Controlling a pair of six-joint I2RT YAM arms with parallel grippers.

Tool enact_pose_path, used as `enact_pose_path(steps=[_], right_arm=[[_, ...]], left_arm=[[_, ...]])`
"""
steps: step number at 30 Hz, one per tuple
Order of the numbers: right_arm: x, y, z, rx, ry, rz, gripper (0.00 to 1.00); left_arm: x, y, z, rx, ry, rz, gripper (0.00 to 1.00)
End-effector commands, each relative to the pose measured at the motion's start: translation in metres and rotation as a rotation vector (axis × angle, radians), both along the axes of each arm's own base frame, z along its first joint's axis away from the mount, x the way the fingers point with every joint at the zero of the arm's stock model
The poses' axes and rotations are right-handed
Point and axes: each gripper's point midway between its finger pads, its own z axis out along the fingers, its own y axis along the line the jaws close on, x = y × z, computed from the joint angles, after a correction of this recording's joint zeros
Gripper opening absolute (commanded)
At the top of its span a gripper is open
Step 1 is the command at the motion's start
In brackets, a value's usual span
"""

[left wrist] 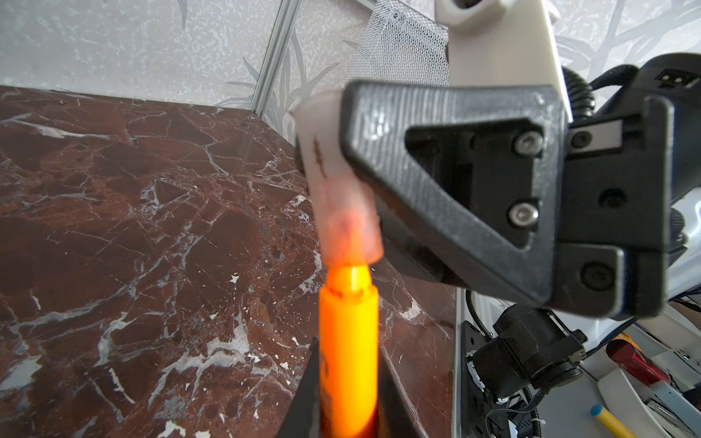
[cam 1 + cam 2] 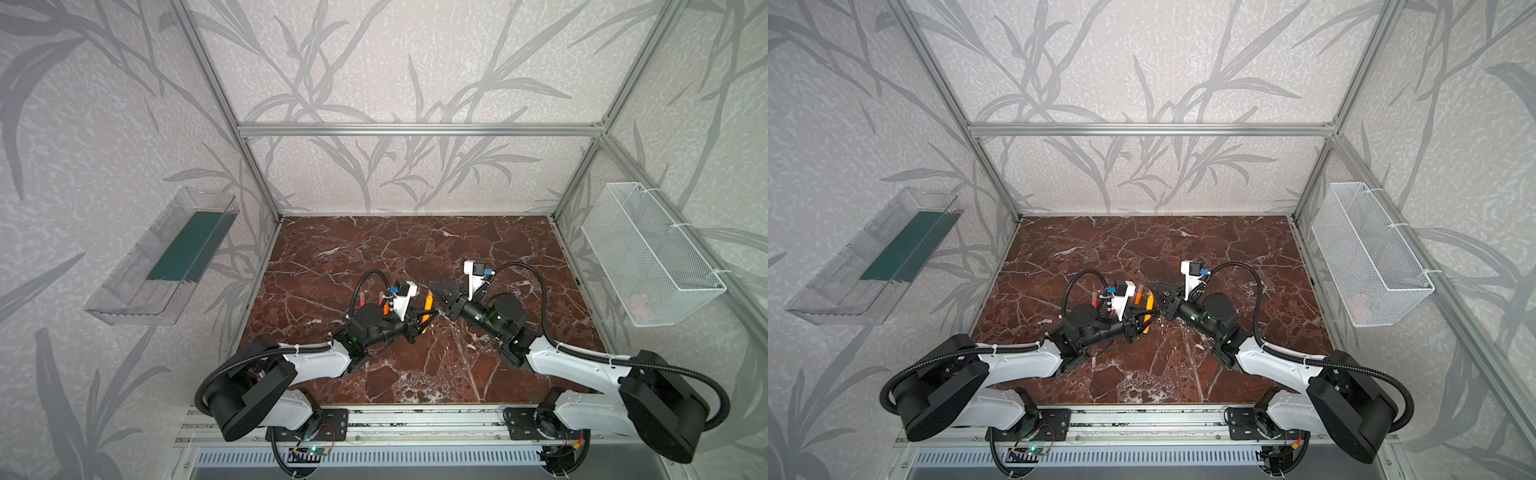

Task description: Insert the pens into the pen caps

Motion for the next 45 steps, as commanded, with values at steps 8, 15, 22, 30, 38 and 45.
enact_pose_path(steps=[8,15,22,30,38,45], right_arm=[[-0.027,-0.003,-0.015,-0.073,-0.034,0.037,0.07],[-0.026,-0.02,-0.023,-0.112,0.002,-0.032,0.21],[-0.028,-0.039,-0.022,-0.156,-0.028,-0.102,0.34],[-0.026,-0.045,0.01,-0.155,-0.061,-0.135,0.47],[-0.002,-0.02,0.01,-0.216,0.076,-0.136,0.53],[0.012,0.013,0.011,-0.255,0.112,-0.066,0.53]], left_arm=[[0.0,0.003,0.033,-0.116,-0.068,0.001,0.0],[0.0,0.001,0.033,-0.116,-0.066,-0.008,0.0],[0.0,0.002,0.034,-0.117,-0.072,-0.008,0.0],[-0.001,-0.001,0.034,-0.11,-0.073,-0.021,0.0],[0.002,-0.002,0.027,-0.07,-0.075,-0.01,0.0],[0.009,0.0,0.018,-0.016,-0.076,0.027,0.0]])
